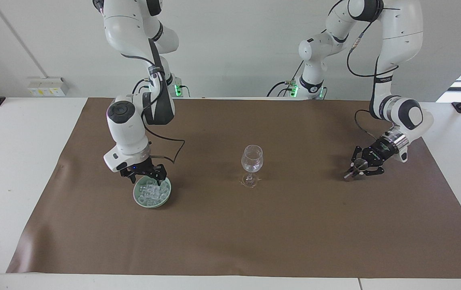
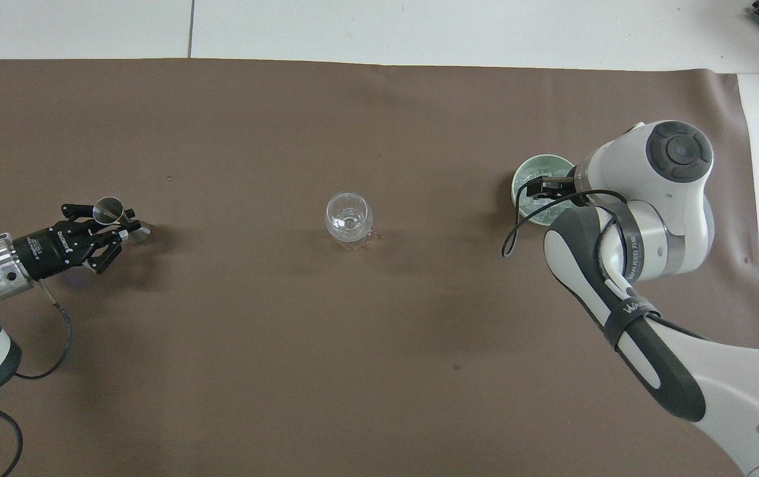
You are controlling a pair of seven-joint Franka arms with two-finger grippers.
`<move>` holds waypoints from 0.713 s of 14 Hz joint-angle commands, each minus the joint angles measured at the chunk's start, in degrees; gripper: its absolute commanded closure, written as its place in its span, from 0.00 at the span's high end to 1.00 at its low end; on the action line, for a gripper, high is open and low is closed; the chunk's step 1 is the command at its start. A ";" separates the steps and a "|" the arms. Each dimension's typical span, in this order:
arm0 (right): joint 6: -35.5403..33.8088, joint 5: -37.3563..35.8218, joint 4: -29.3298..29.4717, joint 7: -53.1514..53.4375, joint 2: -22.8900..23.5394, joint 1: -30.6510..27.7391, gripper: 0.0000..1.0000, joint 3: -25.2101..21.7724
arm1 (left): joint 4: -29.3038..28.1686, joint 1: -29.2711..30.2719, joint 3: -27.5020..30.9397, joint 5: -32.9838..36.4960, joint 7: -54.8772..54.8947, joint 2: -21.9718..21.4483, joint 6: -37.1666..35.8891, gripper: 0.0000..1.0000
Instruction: Pour wine and add ice with both arms
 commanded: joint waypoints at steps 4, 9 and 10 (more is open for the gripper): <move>0.59 -1.13 1.43 2.86 1.33 0.87 0.73 -0.14 | -2.11 -0.55 -0.48 -3.81 1.88 -1.05 2.06 0.00; 0.59 -1.05 1.52 2.87 1.33 0.87 0.51 -0.14 | -3.60 -1.52 -0.48 -7.15 4.52 -1.05 2.85 0.00; 0.59 -1.04 1.61 2.95 1.42 0.87 0.49 -0.14 | -3.60 -1.52 -0.57 -7.24 4.52 -1.05 2.94 0.00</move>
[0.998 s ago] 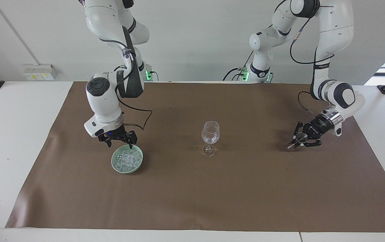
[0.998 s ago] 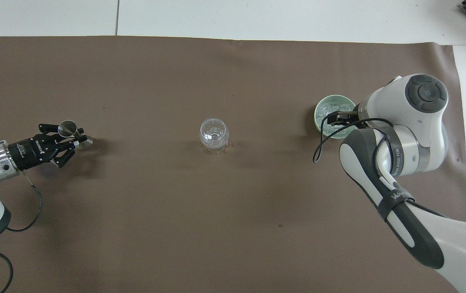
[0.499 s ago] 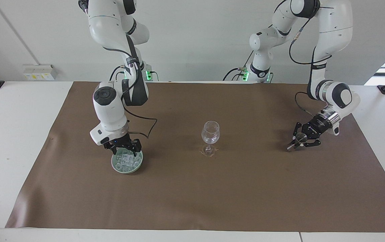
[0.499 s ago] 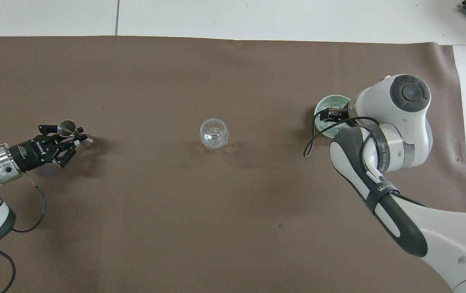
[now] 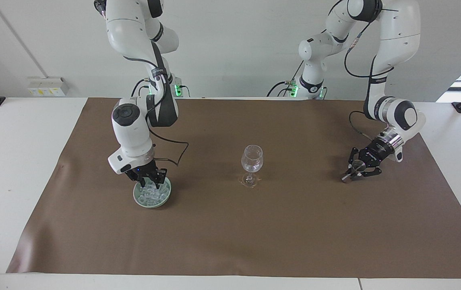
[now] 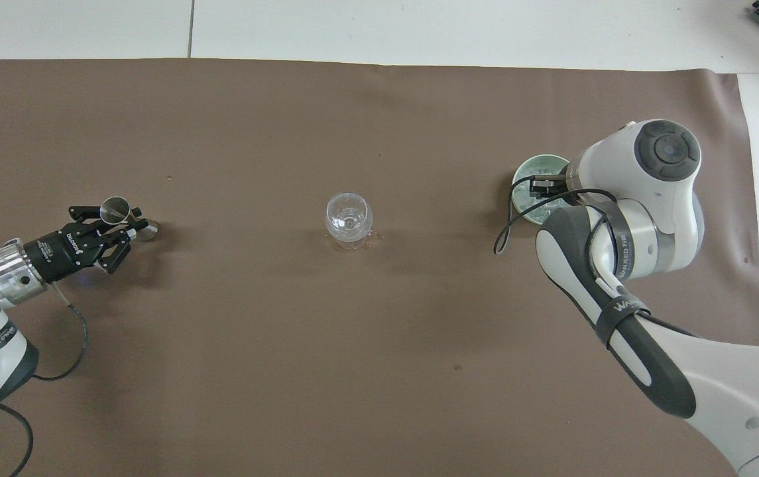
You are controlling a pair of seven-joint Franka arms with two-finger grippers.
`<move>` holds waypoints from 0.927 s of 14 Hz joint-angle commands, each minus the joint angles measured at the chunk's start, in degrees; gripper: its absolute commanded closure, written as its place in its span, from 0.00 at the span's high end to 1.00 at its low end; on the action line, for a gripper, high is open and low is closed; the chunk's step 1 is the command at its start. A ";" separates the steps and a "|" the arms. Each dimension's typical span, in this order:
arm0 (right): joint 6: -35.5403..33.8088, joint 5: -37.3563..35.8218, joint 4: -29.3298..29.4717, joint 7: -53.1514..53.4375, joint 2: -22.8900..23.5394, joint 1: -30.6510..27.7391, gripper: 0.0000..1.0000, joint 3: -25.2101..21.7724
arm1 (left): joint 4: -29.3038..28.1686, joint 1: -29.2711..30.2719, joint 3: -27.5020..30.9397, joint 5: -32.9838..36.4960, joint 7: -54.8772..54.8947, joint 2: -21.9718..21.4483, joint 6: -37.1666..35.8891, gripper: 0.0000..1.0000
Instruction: Pour wine and add ice with both arms
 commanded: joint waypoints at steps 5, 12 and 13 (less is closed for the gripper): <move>0.31 -1.04 1.06 1.78 0.88 0.16 0.42 -0.10 | -1.44 -1.20 0.32 -2.17 2.45 -0.79 2.43 0.00; 0.31 -1.22 1.85 2.13 1.75 0.34 0.35 -0.10 | -1.53 -1.47 0.32 -2.09 2.89 -0.79 2.87 0.40; 0.23 -1.22 1.94 2.13 1.75 0.34 0.35 -0.10 | -1.53 -1.47 0.32 -2.09 2.89 -0.79 2.96 0.41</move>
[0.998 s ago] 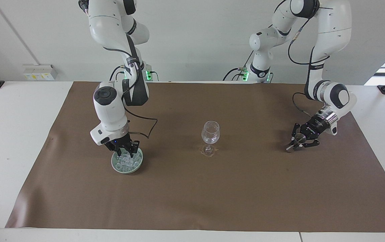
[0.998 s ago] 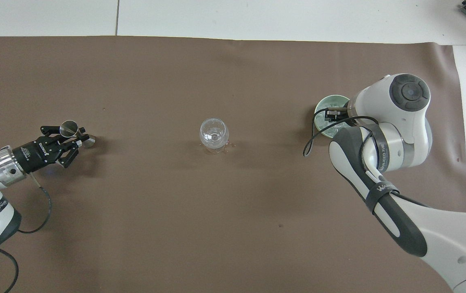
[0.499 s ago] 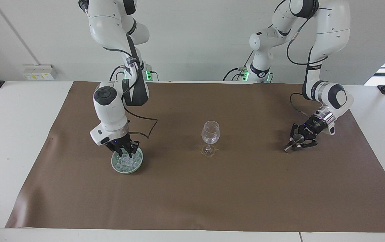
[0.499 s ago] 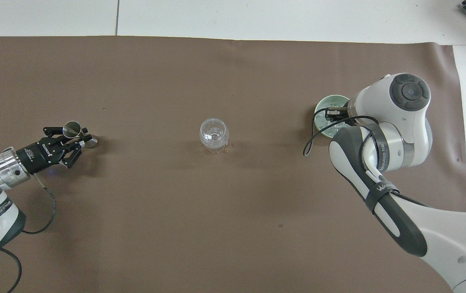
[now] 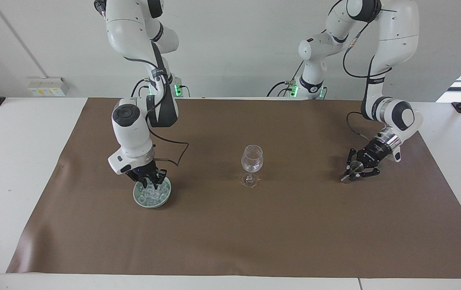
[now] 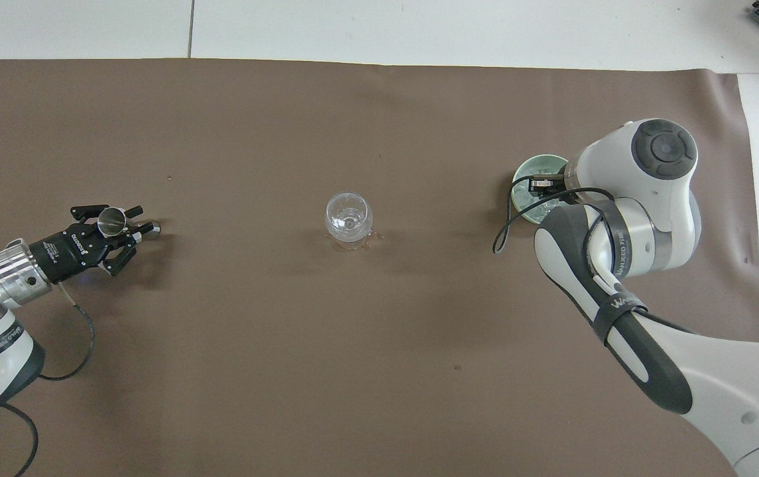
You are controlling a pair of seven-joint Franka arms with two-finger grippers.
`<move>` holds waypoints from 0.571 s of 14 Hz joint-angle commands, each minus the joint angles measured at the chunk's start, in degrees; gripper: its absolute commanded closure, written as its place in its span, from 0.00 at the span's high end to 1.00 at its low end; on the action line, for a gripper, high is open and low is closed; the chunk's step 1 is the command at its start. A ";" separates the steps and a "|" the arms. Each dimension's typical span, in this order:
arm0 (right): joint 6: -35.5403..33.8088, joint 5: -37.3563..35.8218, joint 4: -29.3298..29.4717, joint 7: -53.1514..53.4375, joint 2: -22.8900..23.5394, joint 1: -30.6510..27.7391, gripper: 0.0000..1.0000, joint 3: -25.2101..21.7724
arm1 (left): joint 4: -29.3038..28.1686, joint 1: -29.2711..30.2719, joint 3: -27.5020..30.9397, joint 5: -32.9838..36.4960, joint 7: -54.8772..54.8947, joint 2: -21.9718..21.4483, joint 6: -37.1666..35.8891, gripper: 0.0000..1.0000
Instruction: Pour wine and add ice with both arms
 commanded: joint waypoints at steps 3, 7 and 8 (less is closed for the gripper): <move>0.22 -1.48 1.32 2.07 0.98 0.34 0.33 -0.11 | -1.07 -0.79 0.61 -1.34 1.30 -0.70 1.11 0.54; 0.22 -1.48 1.32 2.07 0.98 0.34 0.16 -0.11 | -0.80 -0.62 0.78 -0.29 1.74 -0.70 1.63 1.00; 0.14 -1.48 1.32 2.07 0.98 0.34 0.11 -0.11 | -0.63 -0.44 0.78 0.94 1.83 -0.70 2.34 1.00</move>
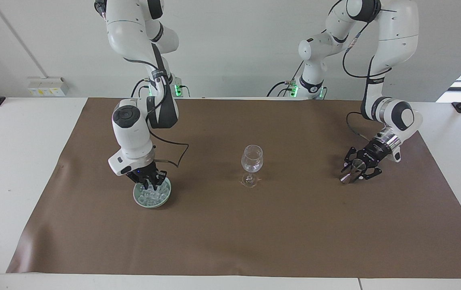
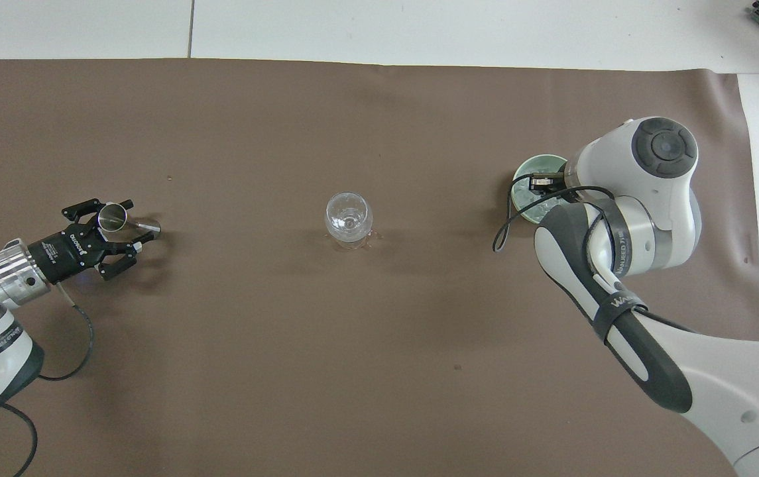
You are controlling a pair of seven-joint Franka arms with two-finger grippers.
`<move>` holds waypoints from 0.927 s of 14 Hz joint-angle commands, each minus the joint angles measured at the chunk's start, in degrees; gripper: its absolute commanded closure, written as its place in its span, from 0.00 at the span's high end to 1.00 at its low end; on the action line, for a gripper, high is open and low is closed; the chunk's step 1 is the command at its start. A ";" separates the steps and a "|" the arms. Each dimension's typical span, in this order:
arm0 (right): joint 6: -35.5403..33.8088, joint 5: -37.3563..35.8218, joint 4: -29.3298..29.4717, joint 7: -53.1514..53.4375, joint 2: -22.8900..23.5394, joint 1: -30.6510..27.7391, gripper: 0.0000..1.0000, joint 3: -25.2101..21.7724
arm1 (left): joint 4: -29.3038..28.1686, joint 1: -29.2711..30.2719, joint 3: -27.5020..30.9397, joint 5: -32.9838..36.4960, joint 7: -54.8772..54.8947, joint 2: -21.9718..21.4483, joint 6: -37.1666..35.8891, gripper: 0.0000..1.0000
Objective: Pour wine and add ice with both arms
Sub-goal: 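Set the silver cup down with the left gripper and open it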
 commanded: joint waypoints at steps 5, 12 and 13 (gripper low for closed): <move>-8.26 -0.46 6.75 1.89 -1.35 -0.02 0.00 -0.11 | 2.52 0.35 0.82 13.80 0.15 -1.22 1.65 1.00; -15.42 9.92 16.52 16.35 -4.62 7.08 0.00 0.50 | 13.76 0.79 3.36 42.82 -1.25 -2.19 -4.14 1.00; -15.33 9.83 17.67 20.13 -4.44 8.75 0.00 0.59 | 15.17 0.61 3.37 45.28 -1.17 -2.36 -4.50 1.00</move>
